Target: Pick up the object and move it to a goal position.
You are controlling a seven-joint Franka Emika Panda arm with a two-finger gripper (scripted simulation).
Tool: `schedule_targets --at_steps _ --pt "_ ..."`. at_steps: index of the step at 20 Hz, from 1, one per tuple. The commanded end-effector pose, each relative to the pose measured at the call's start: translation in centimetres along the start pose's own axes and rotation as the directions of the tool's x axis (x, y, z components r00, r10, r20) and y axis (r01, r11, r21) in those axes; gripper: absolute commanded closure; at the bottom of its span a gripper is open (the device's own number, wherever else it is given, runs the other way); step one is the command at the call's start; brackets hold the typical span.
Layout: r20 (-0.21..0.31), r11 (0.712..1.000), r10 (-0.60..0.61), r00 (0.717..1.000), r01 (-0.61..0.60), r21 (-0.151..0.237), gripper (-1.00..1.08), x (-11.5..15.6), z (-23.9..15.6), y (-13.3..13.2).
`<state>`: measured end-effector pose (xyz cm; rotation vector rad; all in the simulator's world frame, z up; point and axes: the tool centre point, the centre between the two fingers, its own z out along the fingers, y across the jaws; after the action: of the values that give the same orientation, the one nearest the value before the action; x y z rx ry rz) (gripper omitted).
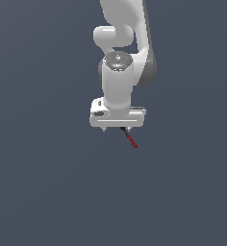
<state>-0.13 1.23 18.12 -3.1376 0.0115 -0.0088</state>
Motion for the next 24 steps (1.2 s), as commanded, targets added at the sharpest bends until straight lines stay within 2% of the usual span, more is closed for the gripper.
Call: schedule_targets --at_steps 1,11,18,24 --pt "0.000 1.000 0.000 1.000 0.000 0.000 -0.92 0.0 0.0 0.0" --pt "0.033 0.999 0.037 0.999 -0.037 -0.002 -0.92 -0.6 0.8 3.3" --pt "0.030 1.000 0.001 1.000 -0.001 -0.004 -0.92 -1.0 1.7 2.5" --pt "0.026 0.996 -0.093 0.995 0.093 -0.008 -0.92 -2.3 4.2 0.6"
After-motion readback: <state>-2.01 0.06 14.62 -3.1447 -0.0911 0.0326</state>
